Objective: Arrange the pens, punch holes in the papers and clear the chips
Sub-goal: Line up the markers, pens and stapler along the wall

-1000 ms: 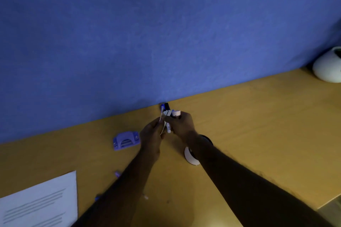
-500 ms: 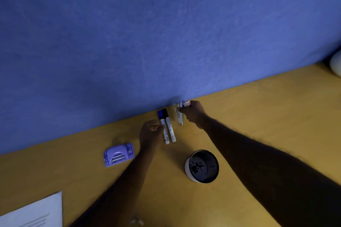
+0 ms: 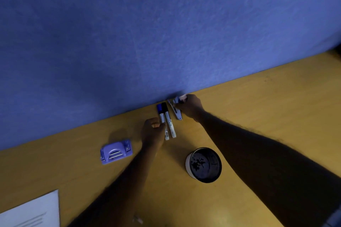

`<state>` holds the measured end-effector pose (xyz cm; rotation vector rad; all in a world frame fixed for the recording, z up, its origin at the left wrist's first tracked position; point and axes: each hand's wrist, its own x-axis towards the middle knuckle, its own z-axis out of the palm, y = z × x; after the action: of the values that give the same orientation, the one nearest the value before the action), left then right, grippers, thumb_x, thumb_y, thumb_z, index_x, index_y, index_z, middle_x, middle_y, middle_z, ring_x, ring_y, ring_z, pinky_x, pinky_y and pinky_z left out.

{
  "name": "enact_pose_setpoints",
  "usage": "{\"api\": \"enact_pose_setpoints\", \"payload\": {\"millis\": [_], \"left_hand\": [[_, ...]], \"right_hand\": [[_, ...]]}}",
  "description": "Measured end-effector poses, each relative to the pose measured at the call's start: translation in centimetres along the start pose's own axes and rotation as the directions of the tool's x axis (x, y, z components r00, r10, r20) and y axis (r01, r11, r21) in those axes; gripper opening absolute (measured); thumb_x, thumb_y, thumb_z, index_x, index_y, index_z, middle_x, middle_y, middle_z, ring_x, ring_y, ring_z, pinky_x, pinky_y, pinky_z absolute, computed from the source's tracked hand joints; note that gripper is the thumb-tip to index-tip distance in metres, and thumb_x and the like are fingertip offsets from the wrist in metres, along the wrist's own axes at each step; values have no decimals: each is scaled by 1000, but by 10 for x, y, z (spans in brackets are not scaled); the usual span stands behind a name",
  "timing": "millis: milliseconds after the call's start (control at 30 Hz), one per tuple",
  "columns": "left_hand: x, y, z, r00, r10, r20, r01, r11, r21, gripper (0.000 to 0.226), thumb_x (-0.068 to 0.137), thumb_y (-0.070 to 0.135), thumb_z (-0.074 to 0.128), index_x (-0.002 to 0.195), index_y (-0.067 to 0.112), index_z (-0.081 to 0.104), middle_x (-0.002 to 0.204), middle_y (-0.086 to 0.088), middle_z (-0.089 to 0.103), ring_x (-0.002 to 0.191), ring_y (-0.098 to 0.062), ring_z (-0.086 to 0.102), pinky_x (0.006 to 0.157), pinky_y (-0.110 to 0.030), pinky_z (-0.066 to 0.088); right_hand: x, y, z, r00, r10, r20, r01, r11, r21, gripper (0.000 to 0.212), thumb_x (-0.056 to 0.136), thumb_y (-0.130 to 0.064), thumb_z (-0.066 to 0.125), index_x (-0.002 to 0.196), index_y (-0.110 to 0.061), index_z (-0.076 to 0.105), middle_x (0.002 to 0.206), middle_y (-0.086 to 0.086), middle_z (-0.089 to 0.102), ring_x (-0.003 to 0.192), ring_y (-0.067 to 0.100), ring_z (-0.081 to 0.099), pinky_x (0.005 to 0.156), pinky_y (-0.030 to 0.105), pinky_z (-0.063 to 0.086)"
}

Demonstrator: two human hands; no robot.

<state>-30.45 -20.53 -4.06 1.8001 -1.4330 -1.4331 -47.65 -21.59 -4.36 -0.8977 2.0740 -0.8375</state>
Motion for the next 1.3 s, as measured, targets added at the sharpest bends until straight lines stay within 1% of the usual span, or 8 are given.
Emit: {"api": "enact_pose_setpoints", "payload": {"millis": [100,200,433,533,700,967,1100,1300], "left_hand": [[2,1,0,1000,7,6,-7,1000,19,36,84,15,70,118,5,61,113,-11,67,86,-14,61,64,-22,46],[2,0,0,1000,13,11,-14,999,29,37,85,17,71,118,5,61,112,-9,68,79,-9,60,57,-17,42],[0,1,0,1000,2,18,-2,1000,18,37,84,16,71,118,3,62,112,-13,68,79,-11,59,53,-17,40],[-4,1,-2,1000,9,11,-10,999,38,35,84,17,71,115,3,63,110,-11,68,73,-8,58,52,-16,39],[-11,-2,-7,1000,28,-11,-28,998,53,31,82,13,70,111,2,64,109,-14,69,82,-15,59,59,-20,41],[-14,-9,-11,1000,17,-11,-17,998,53,32,82,14,71,113,5,64,110,-13,69,81,-14,59,67,-22,44],[-12,-10,-10,999,34,-12,-33,998,48,33,82,14,72,112,3,64,110,-16,69,90,-21,64,73,-28,48],[-9,-11,-9,999,32,-4,-32,998,48,34,82,13,72,114,2,64,112,-16,69,85,-14,58,70,-24,44]], "right_hand": [[-4,0,3,1000,-27,-5,27,1000,-6,18,84,-22,74,94,-17,59,85,-5,66,79,11,67,64,22,53],[-7,-3,0,999,-32,6,32,999,-10,21,84,-25,74,97,-15,61,82,-5,67,75,10,68,58,18,48],[-20,12,-20,999,33,-37,-37,994,-104,36,94,-20,52,125,-1,48,111,15,57,95,25,59,62,29,44],[-28,20,-23,999,38,-38,-44,982,-185,30,97,-20,47,117,1,54,107,14,60,91,23,58,65,31,44],[-39,23,-20,996,-15,-91,-13,955,-296,27,88,-26,64,110,-11,62,104,2,66,93,20,63,75,35,55],[-40,16,-17,997,-60,-42,44,948,-316,40,95,-38,51,89,-1,65,82,16,67,73,27,64,68,42,55],[-41,13,-21,998,-46,-44,30,950,-311,41,92,-41,56,99,-2,62,89,12,66,81,25,64,72,43,57],[-42,12,-24,999,-24,-30,14,951,-308,46,91,-45,58,108,-3,60,99,12,66,87,25,64,78,48,58]]}}
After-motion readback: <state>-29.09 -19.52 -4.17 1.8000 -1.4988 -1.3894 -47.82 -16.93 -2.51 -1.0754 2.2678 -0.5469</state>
